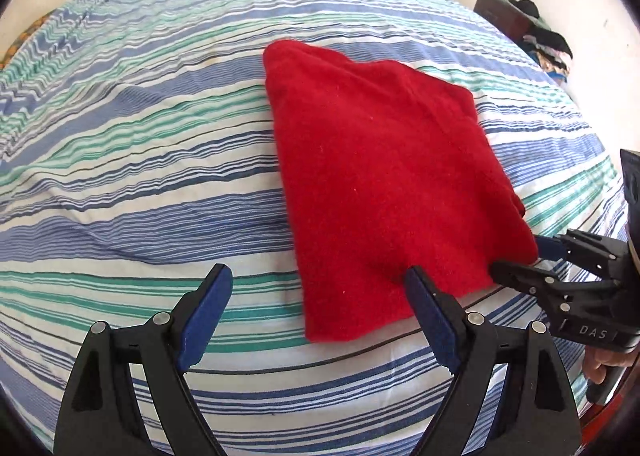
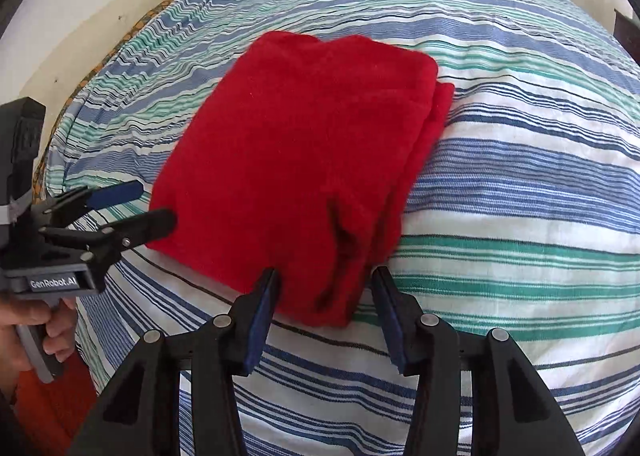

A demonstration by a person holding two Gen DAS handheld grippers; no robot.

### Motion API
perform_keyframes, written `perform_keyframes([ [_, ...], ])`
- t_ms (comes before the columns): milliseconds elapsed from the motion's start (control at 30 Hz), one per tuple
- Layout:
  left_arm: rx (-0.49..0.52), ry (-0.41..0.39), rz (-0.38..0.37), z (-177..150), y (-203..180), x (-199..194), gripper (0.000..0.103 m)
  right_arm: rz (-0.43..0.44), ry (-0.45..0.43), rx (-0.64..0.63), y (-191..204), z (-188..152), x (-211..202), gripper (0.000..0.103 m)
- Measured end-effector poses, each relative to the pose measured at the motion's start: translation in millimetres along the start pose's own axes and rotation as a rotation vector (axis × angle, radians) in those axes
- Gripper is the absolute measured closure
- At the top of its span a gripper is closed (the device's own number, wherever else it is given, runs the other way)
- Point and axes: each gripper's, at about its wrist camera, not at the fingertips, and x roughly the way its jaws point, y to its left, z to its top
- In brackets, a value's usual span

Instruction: Fold small clothes

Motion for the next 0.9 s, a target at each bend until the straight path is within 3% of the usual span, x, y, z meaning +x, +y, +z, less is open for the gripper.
perform_keyframes([
  [33,0.005,-0.006,0.009,1.0,2.6,-2.0,0.014,0.004,-0.020,0.010,0.1,-2.9,-6.2,0.053],
  [100,0.005,-0.011,0.018,1.1,5.6,-4.1,0.014,0.011,-0.061,0.021,1.9,-7.1,-21.7,0.033],
  [167,-0.006,-0.008,0.016,1.2,8.8,-5.4,0.014,0.003,-0.114,0.015,4.6,-10.9,-37.3,0.026],
  [400,-0.003,0.021,-0.027,-12.3,7.4,-4.3,0.014,0.006,-0.127,0.063,-8.1,-29.0,-47.8,0.026],
  [533,-0.112,0.031,-0.131,-16.4,41.6,-1.2,0.014,0.066,-0.167,0.148,-27.9,-28.8,-58.3,0.026],
  [633,-0.192,0.018,-0.196,-1.9,61.9,4.6,0.014,0.125,-0.200,0.249,-46.1,-10.7,-59.6,0.026],
  [700,-0.227,0.004,-0.249,11.9,65.9,12.7,0.012,0.180,-0.197,0.323,-58.8,7.1,-50.4,0.025],
  [800,-0.244,0.046,-0.289,29.0,61.8,39.5,0.012,0.237,-0.167,0.407,-71.8,30.8,-23.4,0.025],
  [900,-0.262,0.111,-0.367,34.7,52.7,65.8,0.013,0.299,-0.072,0.488,-75.8,42.3,16.8,0.025],
])
